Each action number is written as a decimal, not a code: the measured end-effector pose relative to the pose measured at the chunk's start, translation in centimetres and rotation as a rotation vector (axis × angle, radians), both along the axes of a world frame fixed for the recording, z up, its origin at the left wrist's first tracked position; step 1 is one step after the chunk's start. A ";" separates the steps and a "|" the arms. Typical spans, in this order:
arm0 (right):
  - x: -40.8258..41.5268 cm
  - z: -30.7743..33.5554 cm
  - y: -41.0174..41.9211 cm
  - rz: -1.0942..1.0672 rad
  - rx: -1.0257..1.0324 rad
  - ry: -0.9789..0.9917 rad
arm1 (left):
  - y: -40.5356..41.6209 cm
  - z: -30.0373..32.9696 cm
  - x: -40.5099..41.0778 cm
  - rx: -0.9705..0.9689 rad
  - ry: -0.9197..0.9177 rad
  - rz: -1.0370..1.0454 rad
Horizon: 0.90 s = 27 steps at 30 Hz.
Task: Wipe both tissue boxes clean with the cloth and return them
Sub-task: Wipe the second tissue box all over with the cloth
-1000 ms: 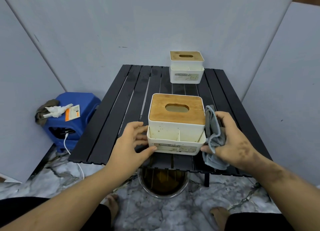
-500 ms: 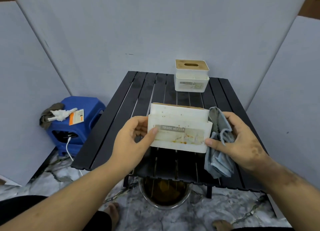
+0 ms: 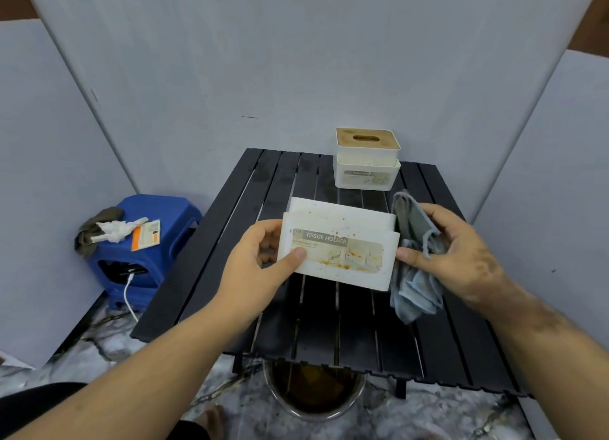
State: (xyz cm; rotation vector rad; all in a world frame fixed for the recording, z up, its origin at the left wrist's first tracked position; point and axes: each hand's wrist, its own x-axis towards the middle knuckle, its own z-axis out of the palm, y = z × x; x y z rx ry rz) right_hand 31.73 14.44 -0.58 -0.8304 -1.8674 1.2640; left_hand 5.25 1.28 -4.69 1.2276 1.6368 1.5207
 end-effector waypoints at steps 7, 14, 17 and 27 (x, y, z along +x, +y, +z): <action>-1.1 0.3 1.1 0.074 0.002 0.005 | 1.3 0.3 -0.8 0.004 0.073 -0.053; -1.9 0.5 -1.1 -0.038 0.006 0.037 | 2.1 0.4 -1.9 0.061 0.063 -0.061; -2.5 0.8 -3.5 -0.116 -0.012 0.061 | 2.3 1.2 -2.5 0.073 -0.088 -0.075; -3.9 -0.5 -9.8 -0.299 -0.105 0.076 | 2.5 2.3 -4.2 -0.011 -0.177 -0.264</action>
